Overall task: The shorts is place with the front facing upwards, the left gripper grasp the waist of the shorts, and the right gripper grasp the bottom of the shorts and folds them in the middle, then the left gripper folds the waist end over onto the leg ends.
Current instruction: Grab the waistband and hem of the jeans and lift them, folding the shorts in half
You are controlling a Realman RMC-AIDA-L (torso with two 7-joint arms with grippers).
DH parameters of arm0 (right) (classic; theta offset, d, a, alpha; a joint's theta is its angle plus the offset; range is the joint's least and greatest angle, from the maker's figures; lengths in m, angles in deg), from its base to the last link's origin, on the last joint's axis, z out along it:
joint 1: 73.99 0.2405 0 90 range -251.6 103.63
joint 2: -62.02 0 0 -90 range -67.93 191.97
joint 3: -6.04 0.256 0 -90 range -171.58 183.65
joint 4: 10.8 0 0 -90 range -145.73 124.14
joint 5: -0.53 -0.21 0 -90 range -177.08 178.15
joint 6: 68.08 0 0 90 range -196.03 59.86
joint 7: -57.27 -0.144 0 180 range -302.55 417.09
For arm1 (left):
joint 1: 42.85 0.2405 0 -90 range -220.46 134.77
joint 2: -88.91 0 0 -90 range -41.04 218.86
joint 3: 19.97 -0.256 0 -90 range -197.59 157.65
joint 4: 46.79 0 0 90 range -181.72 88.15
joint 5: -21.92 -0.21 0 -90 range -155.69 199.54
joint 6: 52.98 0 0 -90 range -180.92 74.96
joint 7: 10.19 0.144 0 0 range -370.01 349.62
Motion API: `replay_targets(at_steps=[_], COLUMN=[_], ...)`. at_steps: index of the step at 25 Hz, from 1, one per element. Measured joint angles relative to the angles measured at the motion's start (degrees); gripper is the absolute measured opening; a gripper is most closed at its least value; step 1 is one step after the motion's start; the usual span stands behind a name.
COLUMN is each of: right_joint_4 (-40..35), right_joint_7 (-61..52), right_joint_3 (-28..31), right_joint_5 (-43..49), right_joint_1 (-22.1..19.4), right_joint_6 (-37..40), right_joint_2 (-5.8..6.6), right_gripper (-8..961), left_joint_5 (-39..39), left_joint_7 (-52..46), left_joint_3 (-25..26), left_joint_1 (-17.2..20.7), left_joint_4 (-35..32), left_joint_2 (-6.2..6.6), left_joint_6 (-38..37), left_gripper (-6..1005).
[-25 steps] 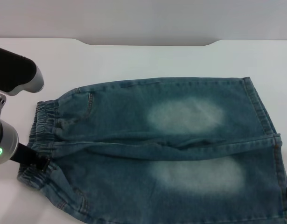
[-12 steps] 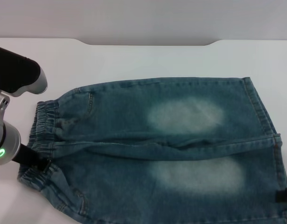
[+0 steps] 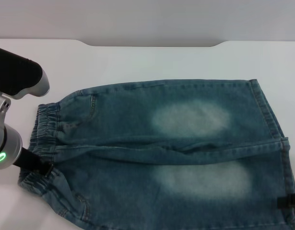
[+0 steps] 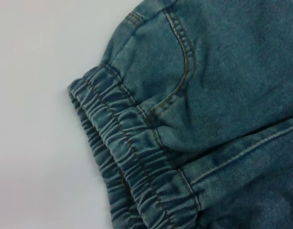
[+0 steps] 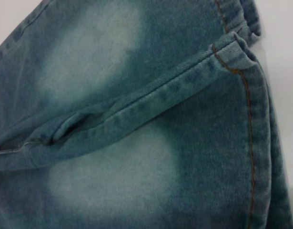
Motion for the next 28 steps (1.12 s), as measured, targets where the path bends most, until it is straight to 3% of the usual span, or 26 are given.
replay_targets(at_steps=[6, 12, 22, 28], right_joint_4=[0.85, 2.23, 1.60, 1.46], right_joint_7=[0.39, 2.90, 3.38, 3.45], right_joint_3=[-0.96, -0.72, -1.41, -0.72], right_joint_5=[0.19, -0.22, -2.99, -3.49], right_joint_1=[0.62, 1.25, 1.42, 1.44], right_joint_6=[0.07, -0.13, -0.89, -0.95], right_joint_2=[0.11, 0.28, 0.39, 0.51], right_gripper=[637, 436, 201, -3], left_joint_5=[0.00, 0.00, 0.01, 0.01], left_joint_7=[0.00, 0.56, 0.61, 0.62], left_joint_3=[0.00, 0.01, 0.10, 0.49], left_joint_1=[-0.09, -0.17, 0.14, 0.51], left_joint_4=[-0.09, -0.47, -0.61, -0.56], left_joint_2=[-0.01, 0.00, 0.00, 0.00], left_joint_6=[-0.12, -0.12, -0.49, -1.07], left_gripper=[45, 45, 44, 44])
